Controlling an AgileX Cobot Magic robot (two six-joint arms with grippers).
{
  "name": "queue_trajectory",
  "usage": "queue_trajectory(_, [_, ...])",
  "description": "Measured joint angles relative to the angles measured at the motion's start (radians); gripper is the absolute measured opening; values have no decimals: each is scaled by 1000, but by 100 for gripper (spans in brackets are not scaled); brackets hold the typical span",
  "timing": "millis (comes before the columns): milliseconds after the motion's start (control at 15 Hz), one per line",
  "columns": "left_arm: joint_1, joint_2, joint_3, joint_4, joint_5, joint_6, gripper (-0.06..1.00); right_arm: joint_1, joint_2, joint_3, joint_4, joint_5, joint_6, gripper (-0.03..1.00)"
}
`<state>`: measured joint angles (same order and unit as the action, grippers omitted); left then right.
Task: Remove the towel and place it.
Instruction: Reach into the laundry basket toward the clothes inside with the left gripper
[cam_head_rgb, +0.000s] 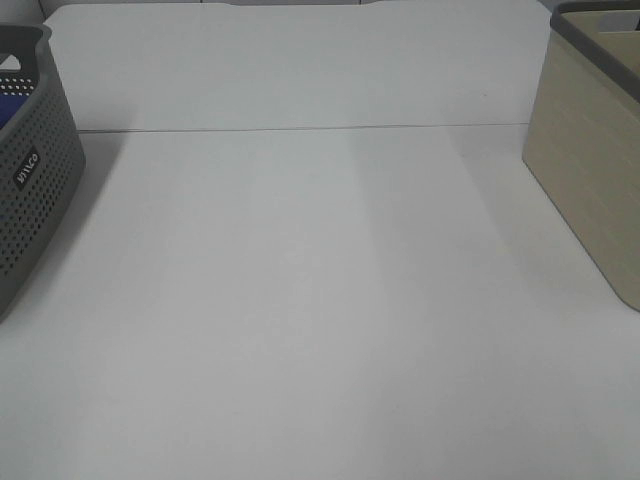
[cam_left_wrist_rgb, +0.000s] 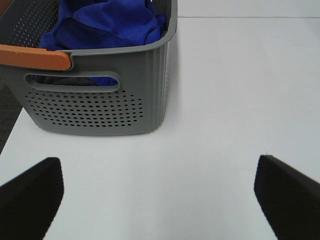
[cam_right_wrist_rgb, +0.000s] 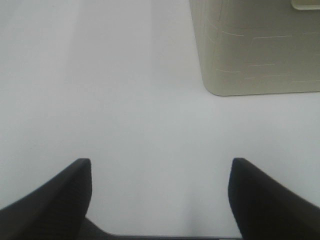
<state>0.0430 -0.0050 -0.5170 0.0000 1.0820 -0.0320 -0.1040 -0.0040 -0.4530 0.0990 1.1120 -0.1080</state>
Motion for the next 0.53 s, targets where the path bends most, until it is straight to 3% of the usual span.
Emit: queue_trajectory(533, [0, 0, 0, 0, 0, 0, 96, 0, 0, 0, 0, 0, 0, 75])
